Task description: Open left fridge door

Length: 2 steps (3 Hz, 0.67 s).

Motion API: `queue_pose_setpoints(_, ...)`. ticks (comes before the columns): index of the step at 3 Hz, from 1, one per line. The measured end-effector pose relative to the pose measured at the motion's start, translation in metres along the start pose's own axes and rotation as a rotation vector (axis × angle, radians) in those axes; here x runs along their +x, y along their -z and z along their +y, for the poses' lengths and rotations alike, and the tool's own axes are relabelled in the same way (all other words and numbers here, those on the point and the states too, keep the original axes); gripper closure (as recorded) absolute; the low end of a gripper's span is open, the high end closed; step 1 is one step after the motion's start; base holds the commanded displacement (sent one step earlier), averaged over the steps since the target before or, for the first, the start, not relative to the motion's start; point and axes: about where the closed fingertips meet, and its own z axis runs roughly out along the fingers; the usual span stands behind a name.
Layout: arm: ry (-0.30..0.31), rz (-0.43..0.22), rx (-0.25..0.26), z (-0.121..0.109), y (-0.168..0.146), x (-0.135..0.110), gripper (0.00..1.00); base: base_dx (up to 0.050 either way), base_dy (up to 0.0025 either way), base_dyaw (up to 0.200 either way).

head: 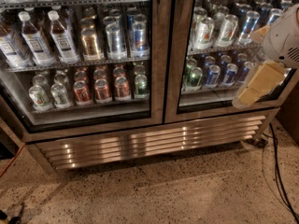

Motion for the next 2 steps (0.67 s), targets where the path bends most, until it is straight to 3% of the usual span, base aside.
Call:
queue_pose_setpoints(1, 0.001, 0.000, 0.000, 0.000, 0.000, 0.000, 0.00, 0.000, 0.00000, 0.000)
queue_pose_setpoints(2, 0.039, -0.013, -0.016, -0.006, -0.009, -0.012, 0.00, 0.000, 0.00000, 0.000)
